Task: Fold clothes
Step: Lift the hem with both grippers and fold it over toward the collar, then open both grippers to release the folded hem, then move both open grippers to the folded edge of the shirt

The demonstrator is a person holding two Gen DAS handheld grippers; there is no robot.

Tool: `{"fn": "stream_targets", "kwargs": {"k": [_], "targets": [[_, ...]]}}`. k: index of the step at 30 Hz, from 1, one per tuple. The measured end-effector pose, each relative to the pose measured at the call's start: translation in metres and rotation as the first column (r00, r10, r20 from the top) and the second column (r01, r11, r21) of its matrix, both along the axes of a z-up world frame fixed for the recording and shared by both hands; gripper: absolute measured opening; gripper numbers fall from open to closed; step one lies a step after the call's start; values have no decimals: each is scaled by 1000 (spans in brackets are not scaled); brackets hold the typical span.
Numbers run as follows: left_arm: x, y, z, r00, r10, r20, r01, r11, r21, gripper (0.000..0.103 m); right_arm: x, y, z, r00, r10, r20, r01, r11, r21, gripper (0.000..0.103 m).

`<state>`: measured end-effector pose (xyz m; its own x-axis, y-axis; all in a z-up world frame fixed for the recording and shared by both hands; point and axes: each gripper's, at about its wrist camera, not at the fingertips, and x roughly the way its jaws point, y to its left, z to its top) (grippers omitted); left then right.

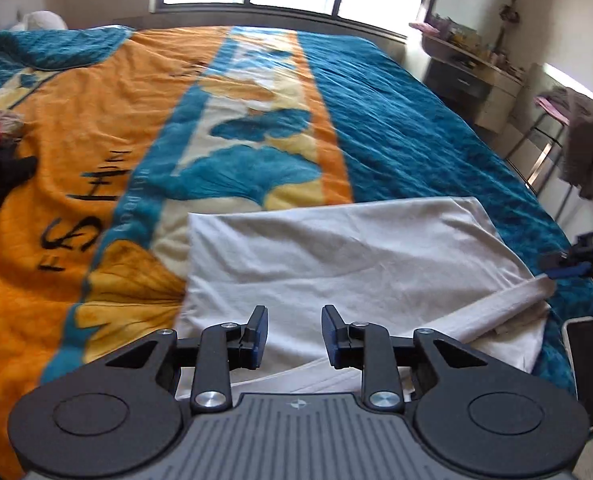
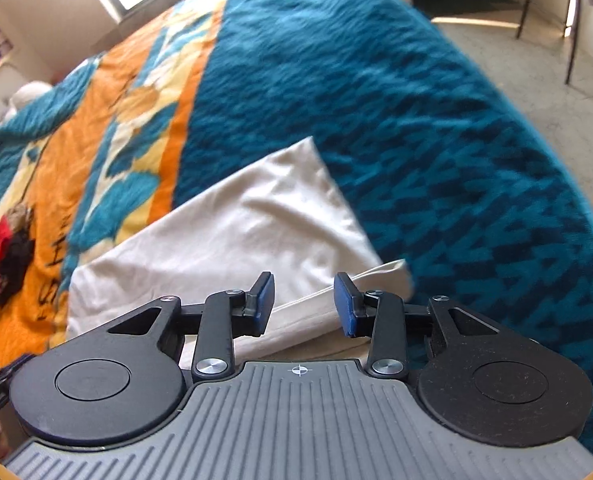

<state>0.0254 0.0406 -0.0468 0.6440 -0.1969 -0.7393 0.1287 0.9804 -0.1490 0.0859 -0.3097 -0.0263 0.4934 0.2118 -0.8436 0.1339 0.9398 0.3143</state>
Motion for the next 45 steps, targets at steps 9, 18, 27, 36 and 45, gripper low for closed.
{"fn": "stream_targets", "kwargs": {"k": [9, 18, 27, 36, 45], "targets": [[77, -41, -68, 959, -125, -256, 111, 992, -66, 21, 87, 26, -59, 955, 76, -285, -126, 979, -162, 34], [-43, -23, 2, 849, -499, -176, 474, 865, -163, 10, 6, 6, -27, 856, 321, -404, -365, 930, -34, 33], [55, -19, -30, 961, -202, -191, 150, 955, -256, 18, 42, 30, -25, 956, 199, -216, -193, 980, 52, 35], [6, -2, -35, 854, -454, -254, 270, 804, -529, 11, 38, 66, -68, 863, 368, -346, -271, 915, 298, 35], [-42, 20, 11, 969, -246, -14, 231, 926, -300, 26, -27, 37, -9, 949, 285, -135, -248, 939, 239, 34]]}}
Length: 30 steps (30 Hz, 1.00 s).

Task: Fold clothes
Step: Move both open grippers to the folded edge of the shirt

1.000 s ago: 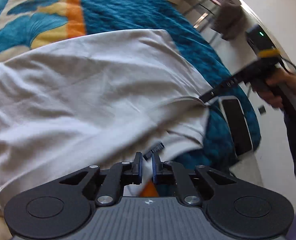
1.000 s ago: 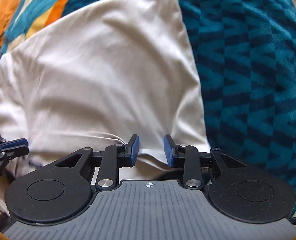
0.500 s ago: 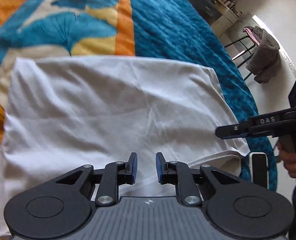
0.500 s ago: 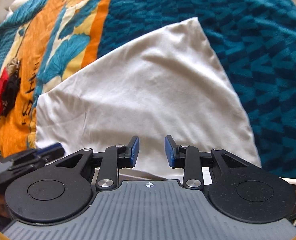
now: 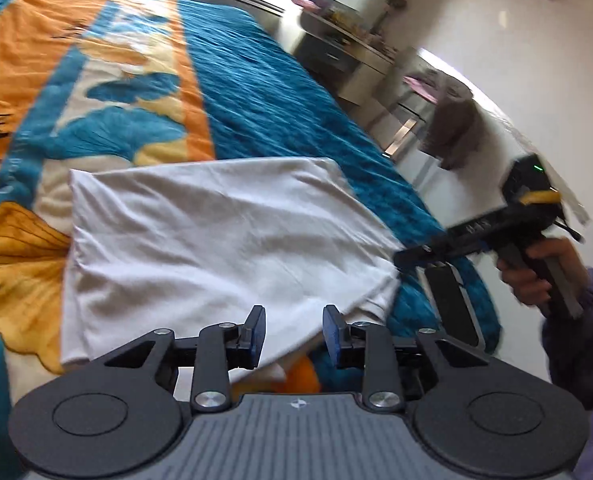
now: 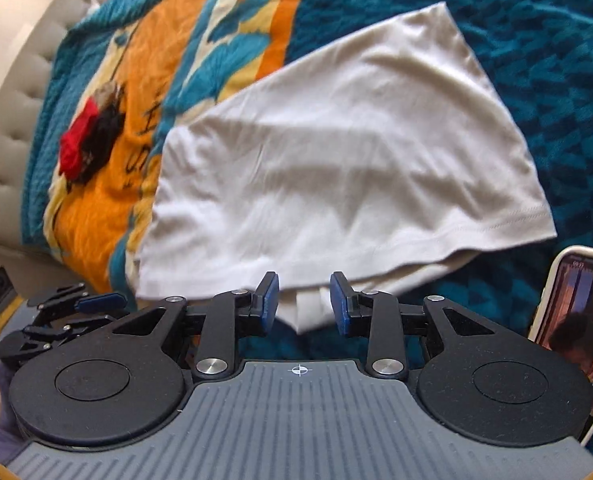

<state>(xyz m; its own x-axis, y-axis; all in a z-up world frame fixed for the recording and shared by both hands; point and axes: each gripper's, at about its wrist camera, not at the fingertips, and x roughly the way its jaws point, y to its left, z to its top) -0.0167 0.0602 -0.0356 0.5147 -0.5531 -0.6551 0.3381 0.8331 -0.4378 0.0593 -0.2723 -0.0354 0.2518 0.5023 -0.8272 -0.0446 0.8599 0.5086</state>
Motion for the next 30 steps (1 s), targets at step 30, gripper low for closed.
{"fn": "stream_targets", "kwargs": {"k": [30], "targets": [[132, 128, -54, 838, 517, -174, -540, 832, -130, 45, 95, -93, -30, 830, -528, 181, 502, 848, 168, 57]]}}
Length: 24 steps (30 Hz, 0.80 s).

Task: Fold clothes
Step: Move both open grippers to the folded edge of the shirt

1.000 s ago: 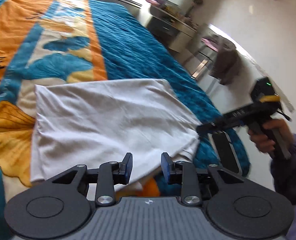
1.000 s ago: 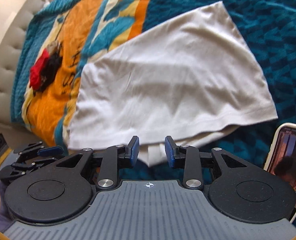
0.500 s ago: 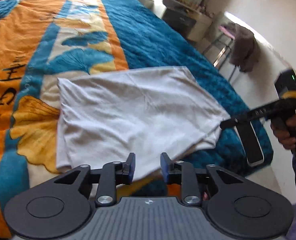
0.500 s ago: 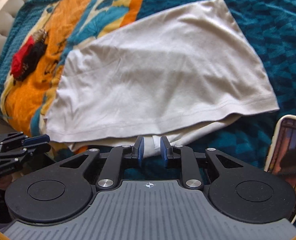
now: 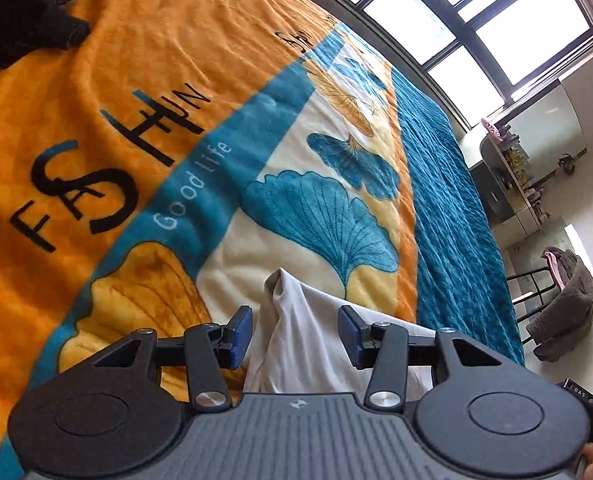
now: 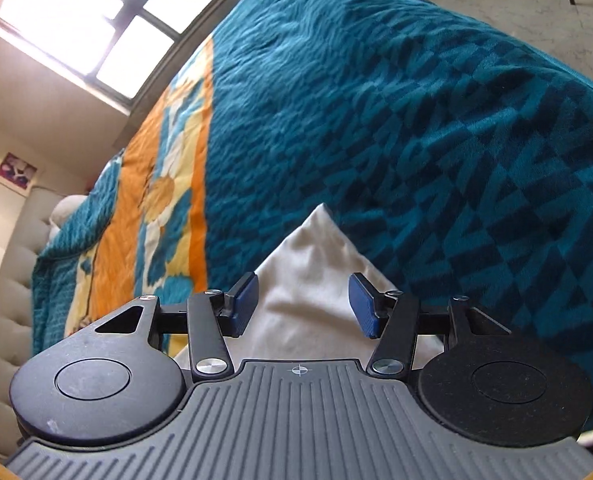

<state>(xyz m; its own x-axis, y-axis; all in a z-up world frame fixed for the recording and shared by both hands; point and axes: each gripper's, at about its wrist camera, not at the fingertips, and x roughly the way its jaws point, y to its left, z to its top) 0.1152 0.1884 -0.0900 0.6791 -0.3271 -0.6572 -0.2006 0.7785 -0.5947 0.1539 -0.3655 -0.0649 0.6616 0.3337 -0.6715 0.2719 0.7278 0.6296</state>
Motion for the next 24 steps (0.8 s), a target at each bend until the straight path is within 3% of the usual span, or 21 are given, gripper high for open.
{"fn": "stream_targets", "kwargs": {"k": [4, 10, 13, 16, 21, 22, 23, 24], "targets": [[16, 6, -23, 999, -29, 23, 31, 995, -96, 46, 35, -9, -24, 1000, -4, -27, 4, 1000, 10, 57], [33, 8, -46, 996, -89, 19, 91, 992, -88, 46, 77, -19, -53, 998, 51, -48, -50, 998, 38, 57], [38, 8, -56, 994, -111, 16, 112, 989, -98, 42, 90, -17, -63, 994, 104, -36, -102, 994, 44, 53], [42, 6, -64, 988, -152, 28, 154, 981, -118, 29, 100, -8, -70, 984, 175, -32, -174, 984, 33, 50], [47, 2, -69, 986, -162, 36, 165, 981, -105, 24, 108, 9, -74, 969, 247, -17, -247, 969, -11, 49], [48, 2, -69, 987, -155, 42, 159, 982, -106, 21, 109, 11, -74, 969, 248, -9, -248, 969, -14, 38], [48, 2, -68, 986, -156, 59, 161, 982, -100, 10, 110, 13, -74, 968, 250, -1, -250, 968, -17, 30], [47, 1, -65, 984, -160, 73, 166, 982, -87, 7, 109, 14, -74, 968, 252, 6, -252, 968, -18, 13]]}}
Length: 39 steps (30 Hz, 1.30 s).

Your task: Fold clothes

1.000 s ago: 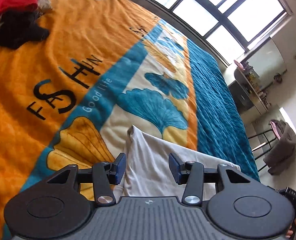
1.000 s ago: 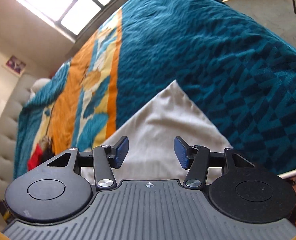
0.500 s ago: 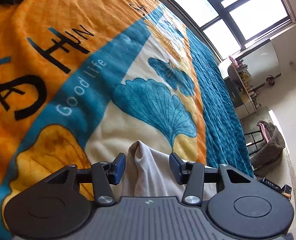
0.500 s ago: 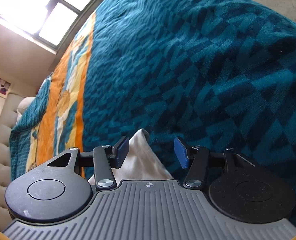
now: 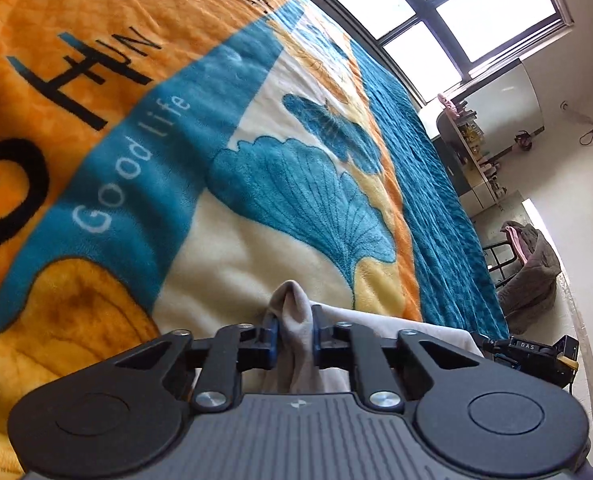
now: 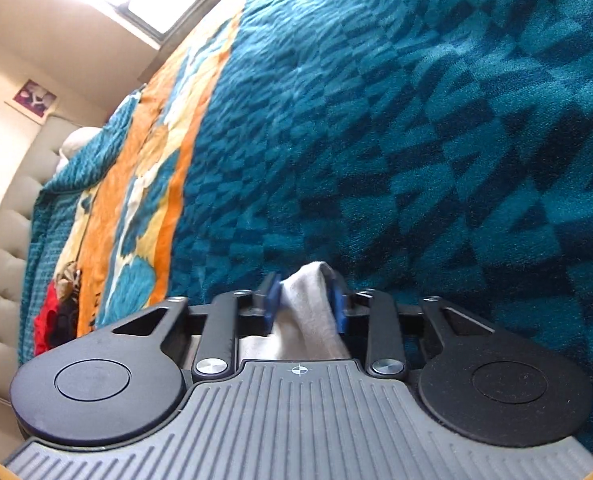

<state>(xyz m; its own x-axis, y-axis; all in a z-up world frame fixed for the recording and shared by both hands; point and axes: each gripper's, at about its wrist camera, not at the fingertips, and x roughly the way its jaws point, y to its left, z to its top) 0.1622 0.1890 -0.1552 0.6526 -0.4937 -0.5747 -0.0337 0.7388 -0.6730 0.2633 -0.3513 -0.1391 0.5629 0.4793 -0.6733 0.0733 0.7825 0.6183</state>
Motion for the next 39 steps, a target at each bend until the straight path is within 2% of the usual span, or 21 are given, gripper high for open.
{"fn": "stream_targets", "kwargs": {"k": [6, 10, 14, 19, 21, 23, 25, 27, 29, 31, 35, 37, 39], "targets": [[-17, -3, 21, 996, 27, 90, -32, 998, 57, 4, -14, 3, 12, 996, -8, 83, 5, 999, 37, 5], [-11, -12, 39, 990, 19, 141, -41, 987, 156, 4, -24, -1, 29, 988, -77, 136, 74, 997, 25, 4], [10, -19, 55, 983, -13, 184, -25, 978, 206, 4, -26, -2, 37, 976, -142, 165, 146, 989, -14, 4], [53, -32, 52, 985, -71, 159, 19, 951, 309, 5, -18, -8, 33, 956, -233, 179, 241, 970, -24, 3], [69, -36, 44, 992, -49, 114, 8, 942, 336, 14, -12, -7, 27, 952, -260, 164, 270, 962, -40, 3], [77, -35, 39, 997, 20, 76, -47, 927, 372, 22, -7, -7, 21, 944, -294, 148, 307, 949, -71, 5], [75, -26, 41, 988, 140, 62, -153, 906, 396, 21, -9, -10, 20, 922, -363, 134, 379, 917, -122, 26], [66, -12, 46, 978, 201, 48, -204, 902, 380, 20, -17, -15, 28, 893, -424, 150, 445, 881, -163, 26], [52, -3, 55, 977, 209, 50, -212, 906, 366, 20, -32, -22, 44, 884, -439, 162, 462, 874, -149, 26], [28, -1, 73, 983, 170, 67, -183, 921, 343, 20, -46, -28, 60, 874, -452, 177, 477, 869, -134, 26], [-23, -11, 117, 995, 54, 80, -76, 949, 307, 22, -95, -26, 108, 873, -427, 235, 455, 887, -79, 26], [-48, -22, 139, 997, -12, 79, -14, 946, 324, 25, -123, -22, 134, 878, -402, 261, 430, 901, -57, 26], [-67, -39, 155, 996, -80, 50, 57, 929, 365, 35, -149, -12, 159, 892, -353, 282, 384, 921, -59, 26]]}}
